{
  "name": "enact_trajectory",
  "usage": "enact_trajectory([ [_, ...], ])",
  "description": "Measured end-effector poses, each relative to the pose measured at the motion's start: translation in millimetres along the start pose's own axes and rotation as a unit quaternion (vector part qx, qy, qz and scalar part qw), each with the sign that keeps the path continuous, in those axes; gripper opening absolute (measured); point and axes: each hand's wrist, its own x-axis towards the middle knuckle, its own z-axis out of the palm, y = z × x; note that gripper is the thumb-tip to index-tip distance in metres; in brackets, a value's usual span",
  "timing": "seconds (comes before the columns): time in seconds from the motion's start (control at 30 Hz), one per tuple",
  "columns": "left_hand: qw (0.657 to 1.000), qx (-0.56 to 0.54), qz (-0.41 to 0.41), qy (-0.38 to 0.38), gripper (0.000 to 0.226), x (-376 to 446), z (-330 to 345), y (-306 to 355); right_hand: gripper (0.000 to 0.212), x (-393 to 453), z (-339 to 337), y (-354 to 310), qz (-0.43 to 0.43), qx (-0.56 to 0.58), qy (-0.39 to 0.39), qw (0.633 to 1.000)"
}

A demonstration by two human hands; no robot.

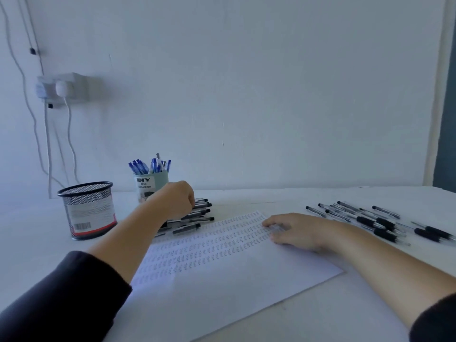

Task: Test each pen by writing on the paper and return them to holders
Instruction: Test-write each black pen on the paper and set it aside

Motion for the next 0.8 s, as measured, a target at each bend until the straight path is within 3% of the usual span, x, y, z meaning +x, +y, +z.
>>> enact_trajectory([
  [0.23, 0.999, 0.040, -0.025, -0.004, 0.009, 6, 11, -12, 0.045, 2, 0, 4, -0.002, 0.005, 0.009, 1.000],
  [0.6, 0.996, 0.088, -0.008, -0.013, 0.016, 8, 17, -11, 0.045, 1, -2, 4, 0.004, -0.005, 0.005, 1.000],
  [0.7, 0.998, 0.047, 0.002, 0.040, 0.010, 8, 13, -7, 0.045, -2, -2, 3, 0.003, -0.010, 0.005, 1.000],
  [0.8, 0.987, -0.035, 0.029, 0.156, 0.006, 3, 12, 3, 0.045, -3, -2, 3, 0.003, -0.020, 0.004, 1.000],
])
